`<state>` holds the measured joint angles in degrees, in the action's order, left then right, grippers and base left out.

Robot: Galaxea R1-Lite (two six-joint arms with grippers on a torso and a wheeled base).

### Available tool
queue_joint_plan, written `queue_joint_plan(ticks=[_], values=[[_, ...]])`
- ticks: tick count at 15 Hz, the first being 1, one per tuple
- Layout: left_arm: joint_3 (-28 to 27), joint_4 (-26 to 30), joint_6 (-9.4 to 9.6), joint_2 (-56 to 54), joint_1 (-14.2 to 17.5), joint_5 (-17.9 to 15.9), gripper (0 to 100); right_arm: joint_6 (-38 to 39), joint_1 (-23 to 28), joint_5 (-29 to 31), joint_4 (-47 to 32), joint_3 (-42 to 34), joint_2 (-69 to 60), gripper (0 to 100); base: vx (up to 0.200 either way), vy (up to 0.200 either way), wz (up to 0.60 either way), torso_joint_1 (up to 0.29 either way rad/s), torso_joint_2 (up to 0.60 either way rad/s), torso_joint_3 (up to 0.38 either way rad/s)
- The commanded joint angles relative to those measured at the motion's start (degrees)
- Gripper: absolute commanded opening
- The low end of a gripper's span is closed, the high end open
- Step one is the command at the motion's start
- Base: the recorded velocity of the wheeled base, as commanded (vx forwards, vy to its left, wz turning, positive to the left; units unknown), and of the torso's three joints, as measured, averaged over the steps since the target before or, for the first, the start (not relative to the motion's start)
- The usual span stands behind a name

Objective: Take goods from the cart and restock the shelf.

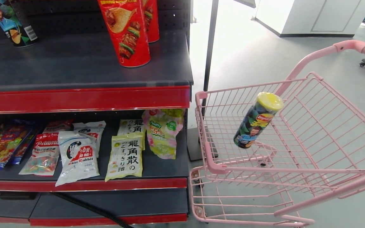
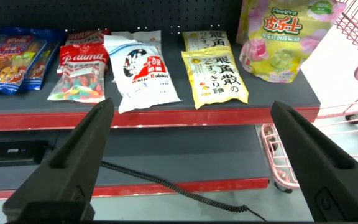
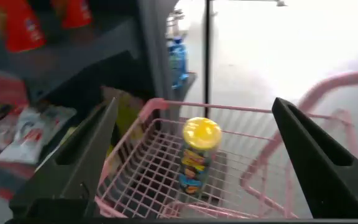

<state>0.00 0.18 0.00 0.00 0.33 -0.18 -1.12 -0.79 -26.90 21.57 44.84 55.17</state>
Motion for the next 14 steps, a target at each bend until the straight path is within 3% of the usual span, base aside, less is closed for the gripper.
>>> queue_joint_plan(ticks=[1, 2, 3, 6, 14], values=[[0.00, -0.01, 0.00, 0.00, 0.02, 0.01, 100, -11.01, 10.81, -20.12, 2.87, 5.35, 19.53, 100, 0.000, 0.000, 0.00, 0.000, 0.00, 0.000], [0.00, -0.01, 0.00, 0.00, 0.02, 0.01, 100, -15.93, 11.69, -26.09, 2.78, 5.61, 22.43, 100, 0.000, 0.000, 0.00, 0.000, 0.00, 0.000], [0.00, -0.01, 0.00, 0.09, 0.02, 0.01, 100, -30.96, 11.78, -37.69, 2.43, 9.66, 34.65, 100, 0.000, 0.000, 0.00, 0.000, 0.00, 0.000], [0.00, -0.01, 0.00, 0.00, 0.02, 0.01, 100, -35.62, 11.34, -40.42, 2.25, 15.46, 43.61, 100, 0.000, 0.000, 0.00, 0.000, 0.00, 0.000], [0.00, -0.01, 0.00, 0.00, 0.02, 0.01, 100, -41.15, 12.75, -40.86, 2.08, 19.32, 56.09, 100, 0.000, 0.000, 0.00, 0.000, 0.00, 0.000]])
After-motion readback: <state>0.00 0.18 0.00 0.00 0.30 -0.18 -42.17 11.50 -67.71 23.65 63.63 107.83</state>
